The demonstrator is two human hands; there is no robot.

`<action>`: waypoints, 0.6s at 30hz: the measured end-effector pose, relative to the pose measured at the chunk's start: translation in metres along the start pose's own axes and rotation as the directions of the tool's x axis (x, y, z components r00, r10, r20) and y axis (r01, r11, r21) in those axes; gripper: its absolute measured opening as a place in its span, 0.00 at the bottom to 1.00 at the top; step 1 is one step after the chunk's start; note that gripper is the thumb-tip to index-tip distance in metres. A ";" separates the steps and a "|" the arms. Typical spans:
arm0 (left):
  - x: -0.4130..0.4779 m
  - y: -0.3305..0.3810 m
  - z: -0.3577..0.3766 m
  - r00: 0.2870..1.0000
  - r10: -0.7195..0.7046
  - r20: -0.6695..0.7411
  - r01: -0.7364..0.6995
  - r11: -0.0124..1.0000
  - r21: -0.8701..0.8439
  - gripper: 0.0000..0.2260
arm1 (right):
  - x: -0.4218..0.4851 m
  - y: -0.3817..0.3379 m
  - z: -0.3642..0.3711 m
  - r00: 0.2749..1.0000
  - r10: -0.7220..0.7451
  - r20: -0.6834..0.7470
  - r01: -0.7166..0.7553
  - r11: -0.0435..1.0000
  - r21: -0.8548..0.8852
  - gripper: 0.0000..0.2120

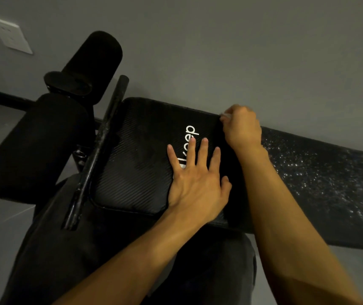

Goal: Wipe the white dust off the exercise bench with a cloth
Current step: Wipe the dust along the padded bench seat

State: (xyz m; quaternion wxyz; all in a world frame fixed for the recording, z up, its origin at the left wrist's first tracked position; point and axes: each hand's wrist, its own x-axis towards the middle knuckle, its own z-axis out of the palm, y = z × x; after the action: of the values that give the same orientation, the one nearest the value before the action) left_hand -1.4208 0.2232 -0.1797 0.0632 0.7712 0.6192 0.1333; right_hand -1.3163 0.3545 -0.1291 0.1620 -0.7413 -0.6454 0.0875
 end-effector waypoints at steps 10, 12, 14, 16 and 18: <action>-0.002 0.001 0.001 1.000 0.006 -0.003 -0.006 1.000 0.012 0.32 | -0.013 0.005 0.004 0.999 0.013 -0.053 -0.019 0.994 -0.109 0.14; 0.000 0.000 0.000 1.000 0.005 -0.009 -0.005 1.000 0.004 0.31 | -0.023 0.003 0.001 0.999 -0.028 -0.036 0.022 0.990 -0.141 0.14; 0.000 0.001 0.001 1.000 0.003 -0.019 -0.003 1.000 0.007 0.30 | -0.050 0.010 -0.002 0.998 -0.055 -0.022 0.051 0.988 -0.144 0.14; -0.001 0.000 0.003 1.000 0.007 -0.022 -0.006 1.000 0.025 0.29 | -0.083 0.018 -0.006 0.997 -0.077 -0.027 0.073 0.989 -0.131 0.13; -0.002 0.000 0.003 1.000 0.016 -0.023 -0.015 0.999 0.038 0.28 | -0.101 0.024 -0.007 0.996 -0.084 -0.033 0.080 0.991 -0.106 0.12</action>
State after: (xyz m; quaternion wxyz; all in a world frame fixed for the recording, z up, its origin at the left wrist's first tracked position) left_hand -1.4202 0.2215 -0.1832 0.0405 0.7754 0.6164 0.1309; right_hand -1.3072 0.2514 -0.1386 0.1384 -0.7232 -0.6759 0.0331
